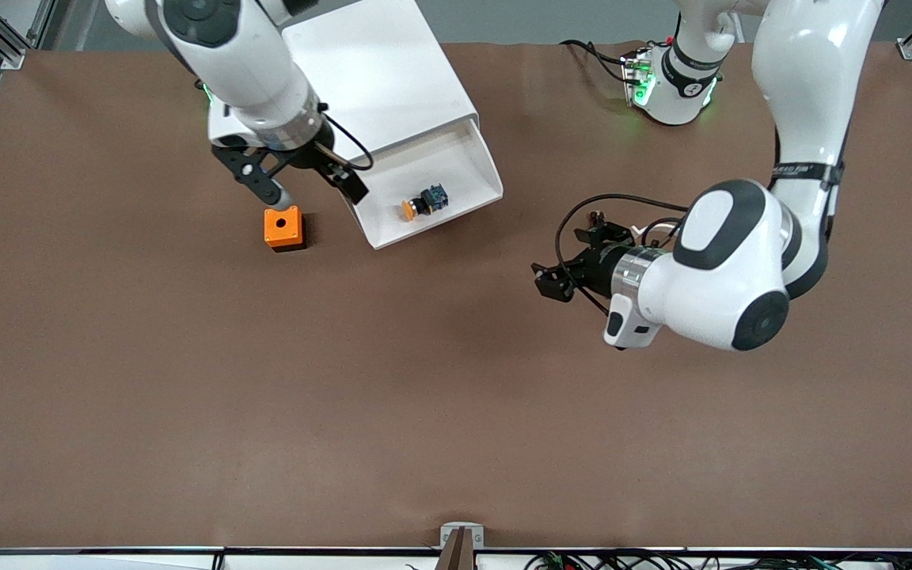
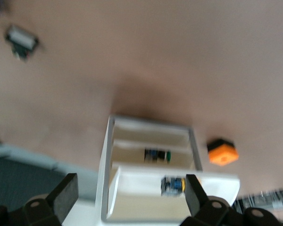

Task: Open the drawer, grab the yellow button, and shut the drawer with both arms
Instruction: 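Withdraw the left gripper while the right gripper reaches into the drawer, then grasp the yellow mushroom button in the drawer with the right gripper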

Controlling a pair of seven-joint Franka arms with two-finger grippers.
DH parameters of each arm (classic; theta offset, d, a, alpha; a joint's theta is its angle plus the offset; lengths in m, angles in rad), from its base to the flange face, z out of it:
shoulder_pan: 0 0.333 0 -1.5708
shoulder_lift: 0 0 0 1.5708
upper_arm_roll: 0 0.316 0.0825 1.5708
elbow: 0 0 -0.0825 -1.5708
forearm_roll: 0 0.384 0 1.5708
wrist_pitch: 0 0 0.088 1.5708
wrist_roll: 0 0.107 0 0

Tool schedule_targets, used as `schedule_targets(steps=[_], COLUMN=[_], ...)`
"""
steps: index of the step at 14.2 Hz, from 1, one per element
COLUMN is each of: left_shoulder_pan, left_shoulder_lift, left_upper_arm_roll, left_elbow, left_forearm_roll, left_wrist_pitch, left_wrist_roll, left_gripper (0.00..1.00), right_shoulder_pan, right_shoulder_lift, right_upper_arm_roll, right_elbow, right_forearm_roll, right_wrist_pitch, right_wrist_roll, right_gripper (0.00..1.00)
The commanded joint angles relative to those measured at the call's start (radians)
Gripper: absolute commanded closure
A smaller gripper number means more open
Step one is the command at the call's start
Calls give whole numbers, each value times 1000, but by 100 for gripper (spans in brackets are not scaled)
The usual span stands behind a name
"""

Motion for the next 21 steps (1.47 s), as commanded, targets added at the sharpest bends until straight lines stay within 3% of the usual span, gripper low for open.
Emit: schedule_targets(steps=[1,8,13,21], left_shoulder_pan=[-13,-77,-125,-159], left_shoulder_lift=[-34,-43,-47,-46], left_upper_arm_roll=[-5,-6,-6,-38], left_elbow=[-28,-50,-76,-93], left_forearm_roll=[138,344,459,478], left_wrist_pitch=[82,235,283,274], left_wrist_roll=[33,9,-75,-79], left_gripper=[0,0,0,0], right_shoulder_pan=[50,138,182,216], right_shoulder_lift=[44,75,110,129], right_upper_arm_roll=[-11,-11,-11,-13], right_elbow=[-1,-103,-111,-157], right_forearm_roll=[44,46,46,44], right_wrist_pitch=[50,240,291,356], right_wrist_roll=[90,245,304,316], right_gripper=[0,0,0,0])
